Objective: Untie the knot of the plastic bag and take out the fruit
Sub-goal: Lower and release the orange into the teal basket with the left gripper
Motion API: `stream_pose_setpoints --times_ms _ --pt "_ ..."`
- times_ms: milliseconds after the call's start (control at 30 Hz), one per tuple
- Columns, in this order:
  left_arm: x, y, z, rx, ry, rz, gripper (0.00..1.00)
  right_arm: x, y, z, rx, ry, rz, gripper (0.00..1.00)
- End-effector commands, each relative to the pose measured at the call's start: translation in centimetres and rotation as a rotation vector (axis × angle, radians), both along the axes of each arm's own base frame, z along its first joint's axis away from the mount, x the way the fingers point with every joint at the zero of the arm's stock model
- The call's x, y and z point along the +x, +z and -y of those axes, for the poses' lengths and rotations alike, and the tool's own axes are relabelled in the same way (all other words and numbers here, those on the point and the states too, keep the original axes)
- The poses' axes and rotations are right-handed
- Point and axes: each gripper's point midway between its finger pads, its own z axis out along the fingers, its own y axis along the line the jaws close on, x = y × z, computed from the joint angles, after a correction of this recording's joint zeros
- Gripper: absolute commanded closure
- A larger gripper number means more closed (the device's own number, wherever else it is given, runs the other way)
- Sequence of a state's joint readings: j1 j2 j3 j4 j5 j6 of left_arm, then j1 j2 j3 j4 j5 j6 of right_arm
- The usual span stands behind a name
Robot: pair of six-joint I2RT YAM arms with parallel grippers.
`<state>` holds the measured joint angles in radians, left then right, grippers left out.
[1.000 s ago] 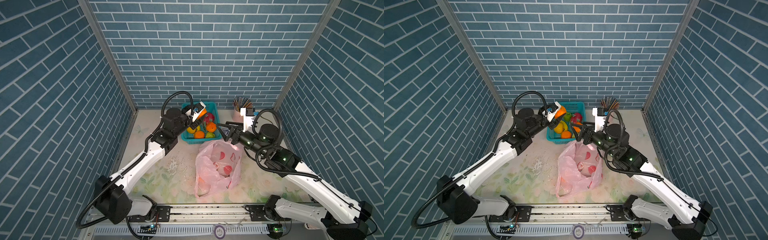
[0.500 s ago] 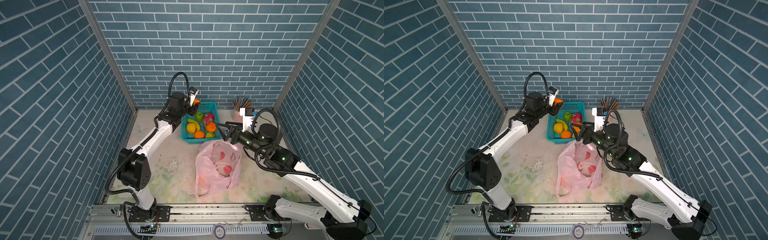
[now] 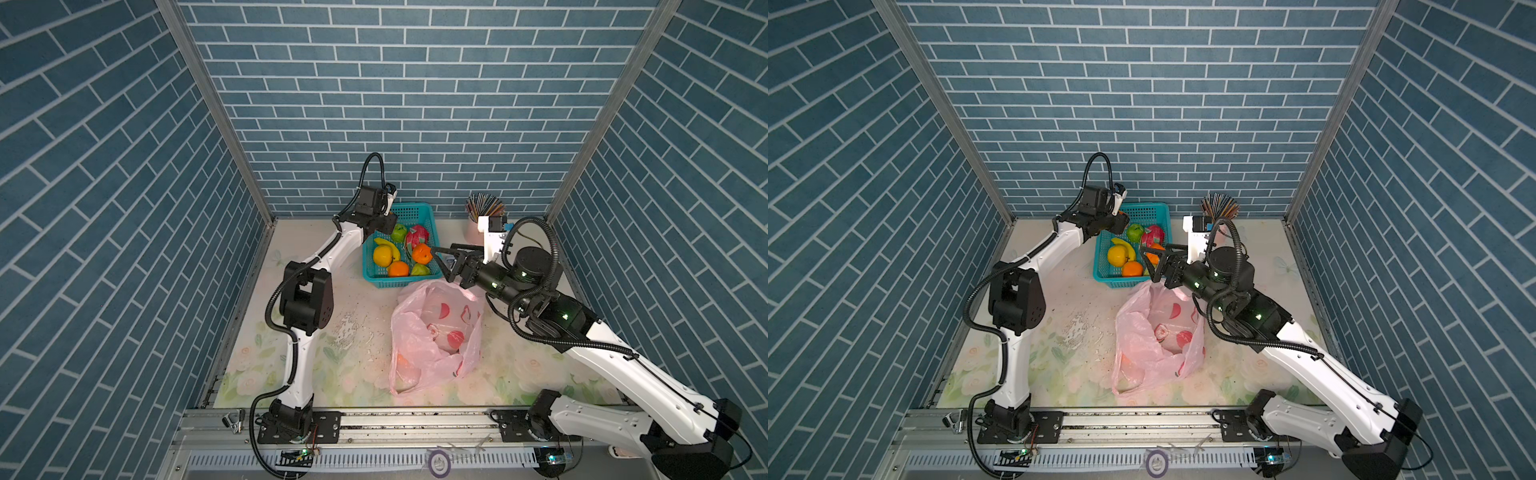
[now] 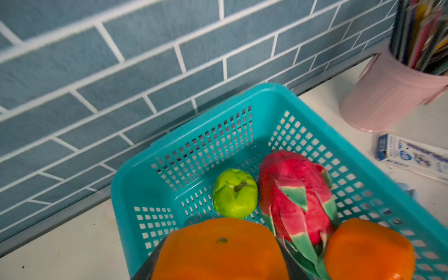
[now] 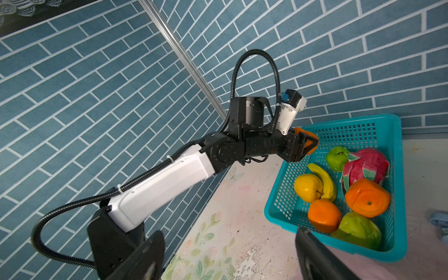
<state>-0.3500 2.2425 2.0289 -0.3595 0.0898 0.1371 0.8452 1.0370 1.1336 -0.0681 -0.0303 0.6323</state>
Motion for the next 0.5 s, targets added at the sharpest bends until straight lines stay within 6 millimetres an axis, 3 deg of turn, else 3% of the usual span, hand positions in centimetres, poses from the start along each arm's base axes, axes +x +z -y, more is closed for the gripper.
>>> stream_pose_setpoints --times_ms 0,200,467 --pt "0.5 -2.0 -1.3 0.064 0.048 -0.054 0.5 0.2 -0.1 0.2 0.013 -0.018 -0.02 0.15" --pt "2.0 -5.5 -2.2 0.164 0.07 -0.093 0.5 0.4 -0.3 0.1 0.009 -0.018 -0.023 0.15" --pt "3.1 -8.9 -1.6 0.188 0.04 -0.123 0.5 0.6 -0.4 -0.5 -0.001 -0.005 -0.028 0.15"
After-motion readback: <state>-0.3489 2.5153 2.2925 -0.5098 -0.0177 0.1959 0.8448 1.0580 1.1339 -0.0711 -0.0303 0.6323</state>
